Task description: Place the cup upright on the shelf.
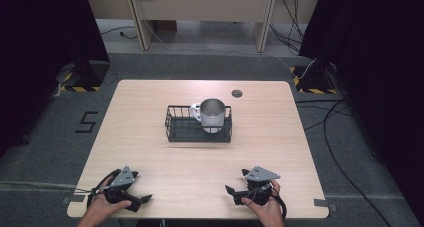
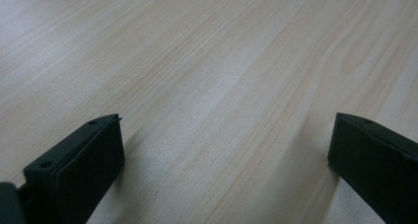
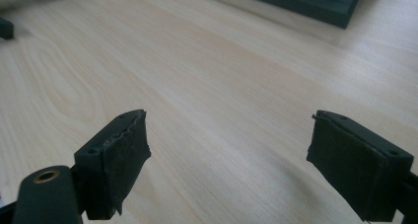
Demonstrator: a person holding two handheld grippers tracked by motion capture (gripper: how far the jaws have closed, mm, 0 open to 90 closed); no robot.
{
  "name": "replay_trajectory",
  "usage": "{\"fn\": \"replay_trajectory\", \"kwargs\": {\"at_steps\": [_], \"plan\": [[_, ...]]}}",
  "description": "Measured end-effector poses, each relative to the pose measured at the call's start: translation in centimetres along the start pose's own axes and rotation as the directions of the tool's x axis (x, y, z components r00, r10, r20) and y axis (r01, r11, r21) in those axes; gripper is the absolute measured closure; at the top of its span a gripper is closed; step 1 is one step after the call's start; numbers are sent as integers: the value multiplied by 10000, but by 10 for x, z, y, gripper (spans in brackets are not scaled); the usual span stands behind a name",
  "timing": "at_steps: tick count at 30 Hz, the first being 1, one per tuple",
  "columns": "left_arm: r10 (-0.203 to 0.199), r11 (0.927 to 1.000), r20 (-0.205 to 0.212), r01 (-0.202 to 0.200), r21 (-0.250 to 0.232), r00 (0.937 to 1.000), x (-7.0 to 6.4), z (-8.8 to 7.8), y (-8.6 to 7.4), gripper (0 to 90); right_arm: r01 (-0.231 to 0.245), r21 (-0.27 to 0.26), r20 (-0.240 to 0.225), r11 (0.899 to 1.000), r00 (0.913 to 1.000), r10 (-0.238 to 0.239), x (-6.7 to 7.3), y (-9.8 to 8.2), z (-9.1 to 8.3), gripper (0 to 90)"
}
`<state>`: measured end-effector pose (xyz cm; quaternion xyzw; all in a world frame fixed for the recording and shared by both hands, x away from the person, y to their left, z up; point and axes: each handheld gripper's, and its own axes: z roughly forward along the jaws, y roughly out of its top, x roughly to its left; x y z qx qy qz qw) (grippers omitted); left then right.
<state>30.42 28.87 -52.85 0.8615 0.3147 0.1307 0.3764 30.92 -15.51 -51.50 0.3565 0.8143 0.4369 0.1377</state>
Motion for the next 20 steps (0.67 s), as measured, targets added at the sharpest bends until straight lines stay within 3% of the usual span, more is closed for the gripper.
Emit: {"fn": "replay_trajectory", "kwargs": {"at_steps": [3, 4, 5, 6, 9, 20], "plan": [[14, 10000, 0, -14, 12, 10000, 0, 0, 0, 0, 28, 661, 176, 9978, 9998, -39, 0, -3, 4, 152], [14, 10000, 0, -14, 12, 10000, 0, 0, 0, 0, 28, 661, 176, 9978, 9998, -39, 0, -3, 4, 152], [12, 10000, 0, -12, 11, 10000, 0, 0, 0, 0, 40, 1151, 458, 9934, 9989, -94, 1, -4, 6, 151], [12, 10000, 0, -12, 11, 10000, 0, 0, 0, 0, 40, 1151, 458, 9934, 9989, -94, 1, -4, 6, 151], [6, 10000, 8, -6, -2, 10000, 0, 0, 0, 0, 578, 1377, 648, 9888, 9956, -672, 4, -4, 8, 138], [19, 10000, 14, -19, 25, 10000, 0, 0, 0, 0, 653, 1468, 568, 9870, 9956, -743, 6, -4, 9, 104]]}}
